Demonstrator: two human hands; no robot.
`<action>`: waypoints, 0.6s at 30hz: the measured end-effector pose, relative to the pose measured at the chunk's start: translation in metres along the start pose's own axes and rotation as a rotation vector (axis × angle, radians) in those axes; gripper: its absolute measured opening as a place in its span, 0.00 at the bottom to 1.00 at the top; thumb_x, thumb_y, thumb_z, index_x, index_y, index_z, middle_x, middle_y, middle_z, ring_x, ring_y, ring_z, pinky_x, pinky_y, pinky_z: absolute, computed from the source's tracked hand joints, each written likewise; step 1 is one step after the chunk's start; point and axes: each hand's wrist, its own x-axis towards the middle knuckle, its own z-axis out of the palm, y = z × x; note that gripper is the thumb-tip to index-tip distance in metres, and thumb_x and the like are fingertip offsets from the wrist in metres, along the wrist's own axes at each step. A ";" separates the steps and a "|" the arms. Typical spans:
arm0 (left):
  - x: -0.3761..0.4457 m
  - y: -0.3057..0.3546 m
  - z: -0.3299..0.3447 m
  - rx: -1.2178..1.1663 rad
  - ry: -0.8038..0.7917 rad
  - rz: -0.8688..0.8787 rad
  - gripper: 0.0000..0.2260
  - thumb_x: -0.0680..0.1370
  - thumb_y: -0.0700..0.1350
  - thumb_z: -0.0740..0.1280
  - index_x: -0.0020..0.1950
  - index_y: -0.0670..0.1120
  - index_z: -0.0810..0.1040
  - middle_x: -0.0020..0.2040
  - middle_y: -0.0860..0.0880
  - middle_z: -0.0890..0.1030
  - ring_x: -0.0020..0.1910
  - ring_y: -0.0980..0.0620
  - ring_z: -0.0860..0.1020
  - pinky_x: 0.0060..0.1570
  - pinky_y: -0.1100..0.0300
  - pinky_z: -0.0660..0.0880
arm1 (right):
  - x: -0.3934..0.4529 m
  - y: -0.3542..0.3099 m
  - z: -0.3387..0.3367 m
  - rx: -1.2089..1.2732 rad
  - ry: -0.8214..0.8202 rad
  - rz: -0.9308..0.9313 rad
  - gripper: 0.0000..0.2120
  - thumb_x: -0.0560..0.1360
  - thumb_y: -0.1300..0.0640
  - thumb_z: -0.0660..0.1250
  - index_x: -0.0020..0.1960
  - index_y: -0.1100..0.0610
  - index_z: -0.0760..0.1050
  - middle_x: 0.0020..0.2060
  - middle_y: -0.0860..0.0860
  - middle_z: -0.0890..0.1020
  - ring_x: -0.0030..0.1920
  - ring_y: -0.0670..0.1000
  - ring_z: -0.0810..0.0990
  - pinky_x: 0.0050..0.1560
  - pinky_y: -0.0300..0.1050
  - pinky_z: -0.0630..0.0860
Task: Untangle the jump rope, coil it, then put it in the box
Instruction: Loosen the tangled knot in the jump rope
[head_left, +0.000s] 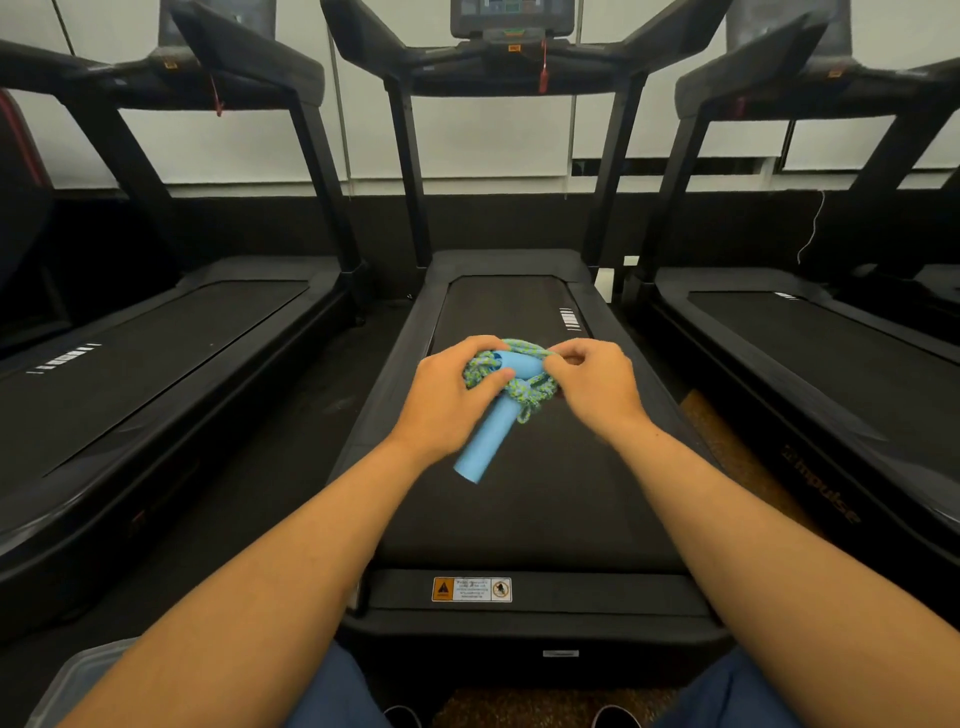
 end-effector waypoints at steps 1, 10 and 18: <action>0.000 -0.001 -0.001 -0.040 -0.003 -0.033 0.09 0.78 0.43 0.73 0.58 0.48 0.81 0.48 0.58 0.83 0.43 0.63 0.80 0.45 0.71 0.73 | 0.001 0.000 -0.001 -0.028 -0.019 -0.006 0.06 0.73 0.57 0.68 0.44 0.53 0.84 0.36 0.48 0.85 0.41 0.52 0.85 0.49 0.53 0.82; 0.005 -0.012 -0.009 -0.398 -0.055 -0.323 0.08 0.80 0.38 0.68 0.55 0.49 0.82 0.48 0.49 0.82 0.45 0.48 0.84 0.45 0.49 0.83 | 0.000 0.005 -0.001 0.042 -0.113 0.014 0.07 0.76 0.61 0.66 0.42 0.56 0.82 0.39 0.52 0.87 0.39 0.53 0.87 0.43 0.49 0.85; 0.006 -0.021 -0.016 -0.902 -0.093 -0.627 0.08 0.82 0.36 0.62 0.59 0.42 0.76 0.50 0.40 0.79 0.39 0.47 0.80 0.47 0.50 0.81 | -0.001 0.001 -0.002 0.433 -0.266 0.076 0.07 0.78 0.70 0.65 0.46 0.67 0.82 0.37 0.60 0.86 0.33 0.52 0.85 0.37 0.43 0.83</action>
